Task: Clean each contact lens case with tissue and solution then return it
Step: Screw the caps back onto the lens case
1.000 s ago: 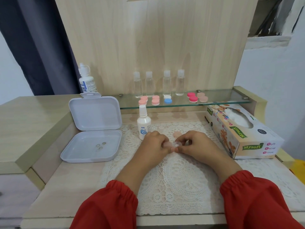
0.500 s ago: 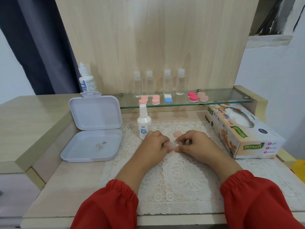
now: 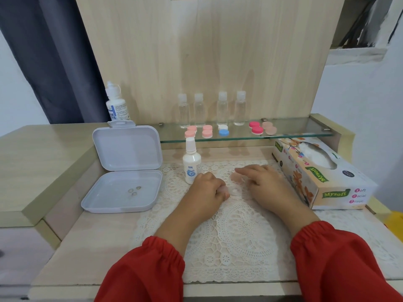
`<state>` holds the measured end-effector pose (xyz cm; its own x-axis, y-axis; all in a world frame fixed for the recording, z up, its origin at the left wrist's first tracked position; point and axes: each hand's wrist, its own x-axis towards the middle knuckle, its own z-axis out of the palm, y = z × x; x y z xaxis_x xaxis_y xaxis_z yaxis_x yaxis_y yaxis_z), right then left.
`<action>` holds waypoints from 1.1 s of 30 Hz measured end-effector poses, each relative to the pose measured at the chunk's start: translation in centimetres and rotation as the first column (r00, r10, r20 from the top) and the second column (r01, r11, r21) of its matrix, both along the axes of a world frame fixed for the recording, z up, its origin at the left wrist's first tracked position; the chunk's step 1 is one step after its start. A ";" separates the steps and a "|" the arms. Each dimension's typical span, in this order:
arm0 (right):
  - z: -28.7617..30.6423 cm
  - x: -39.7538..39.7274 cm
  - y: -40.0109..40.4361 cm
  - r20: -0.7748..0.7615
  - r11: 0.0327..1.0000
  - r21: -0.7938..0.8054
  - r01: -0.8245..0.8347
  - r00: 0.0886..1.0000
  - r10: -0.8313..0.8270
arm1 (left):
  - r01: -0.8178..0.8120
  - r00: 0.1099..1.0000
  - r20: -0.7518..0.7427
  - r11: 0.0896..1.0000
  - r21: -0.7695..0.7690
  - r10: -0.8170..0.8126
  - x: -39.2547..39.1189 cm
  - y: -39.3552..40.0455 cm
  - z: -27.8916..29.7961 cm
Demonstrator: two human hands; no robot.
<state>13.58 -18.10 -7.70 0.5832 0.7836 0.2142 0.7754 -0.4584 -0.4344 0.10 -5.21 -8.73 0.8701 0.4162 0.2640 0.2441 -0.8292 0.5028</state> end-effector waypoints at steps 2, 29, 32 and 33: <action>-0.3 0.0 0.4 0.123 0.992 -0.128 0.002 0.992 0.014 | 0.004 1.000 0.002 1.000 -0.013 -0.004 -0.1 0.0 0.0; 0.3 -1.4 -0.6 -0.365 0.939 0.299 -0.170 0.889 0.277 | 0.005 1.000 -0.001 1.000 0.006 -0.005 -0.3 -0.2 0.2; 0.3 -1.4 -0.6 -0.353 0.938 0.293 -0.183 0.892 0.284 | 0.005 1.000 -0.007 1.000 0.002 -0.005 -0.3 -0.1 0.2; 0.3 -1.4 -0.6 -0.345 0.937 0.293 -0.188 0.894 0.287 | 0.004 1.000 -0.009 1.000 0.000 -0.004 -0.3 -0.2 0.3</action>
<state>12.17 -18.66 -7.40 0.4614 0.8596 0.2196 0.6022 -0.1216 -0.7890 -0.17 -5.38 -8.46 0.8742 0.4123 0.2566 0.2448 -0.8305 0.5004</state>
